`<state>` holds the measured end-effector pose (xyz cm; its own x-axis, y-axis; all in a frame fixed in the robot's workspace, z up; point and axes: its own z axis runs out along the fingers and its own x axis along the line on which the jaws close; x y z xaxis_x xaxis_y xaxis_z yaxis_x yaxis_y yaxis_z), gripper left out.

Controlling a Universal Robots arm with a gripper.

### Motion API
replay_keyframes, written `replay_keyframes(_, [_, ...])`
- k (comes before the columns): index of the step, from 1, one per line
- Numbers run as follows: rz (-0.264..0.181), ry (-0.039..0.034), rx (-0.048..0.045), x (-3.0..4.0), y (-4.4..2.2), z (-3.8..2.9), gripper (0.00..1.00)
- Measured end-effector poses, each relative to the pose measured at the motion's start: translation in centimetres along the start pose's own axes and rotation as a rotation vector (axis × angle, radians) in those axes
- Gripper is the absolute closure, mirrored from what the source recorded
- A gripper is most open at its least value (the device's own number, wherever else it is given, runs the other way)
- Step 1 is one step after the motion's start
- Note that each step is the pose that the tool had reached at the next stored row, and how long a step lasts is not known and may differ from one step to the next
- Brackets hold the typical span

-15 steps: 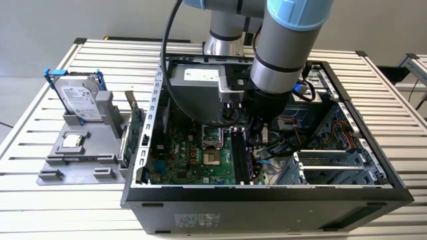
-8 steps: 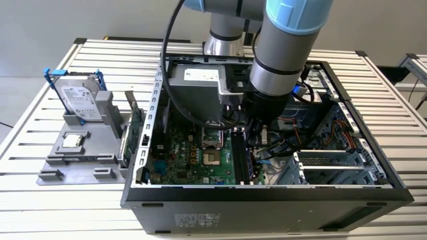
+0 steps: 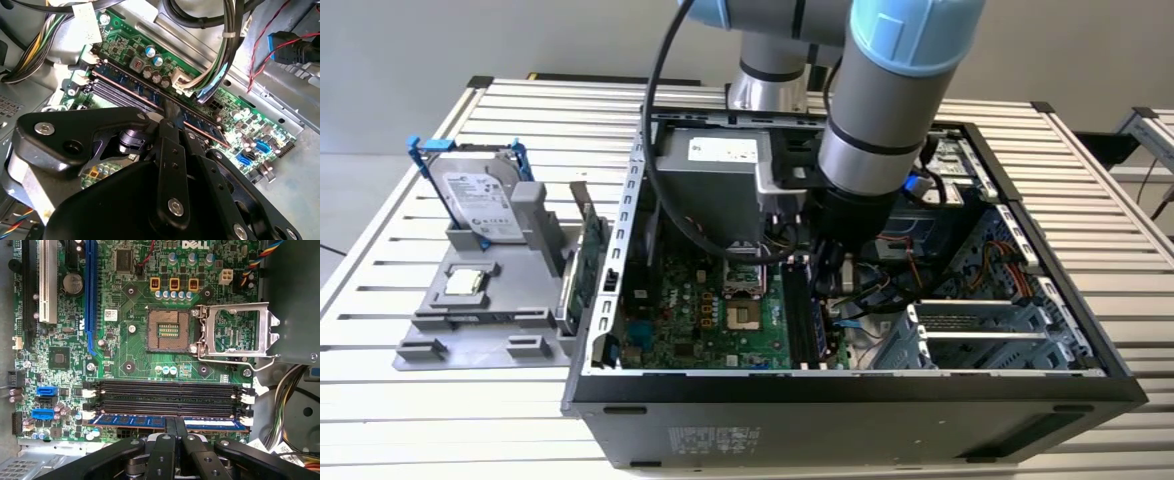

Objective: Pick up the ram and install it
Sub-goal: 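Press down the ram until it locks into place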

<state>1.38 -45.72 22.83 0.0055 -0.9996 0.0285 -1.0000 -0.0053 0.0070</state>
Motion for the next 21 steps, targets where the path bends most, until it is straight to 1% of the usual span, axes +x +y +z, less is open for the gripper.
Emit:
replay_keyframes(8, [0.0, 0.0007, -0.0002, -0.01, 0.0, 0.47, 1.0])
replay_keyframes(10, [0.001, 0.0001, -0.0001, -0.02, 0.0, 0.81, 1.0])
replay_keyframes(15, [0.001, 0.0008, -0.0002, -0.02, 0.0, 1.04, 1.0])
replay_keyframes(21, [0.001, 0.0008, -0.0002, -0.03, -0.01, 1.06, 1.0])
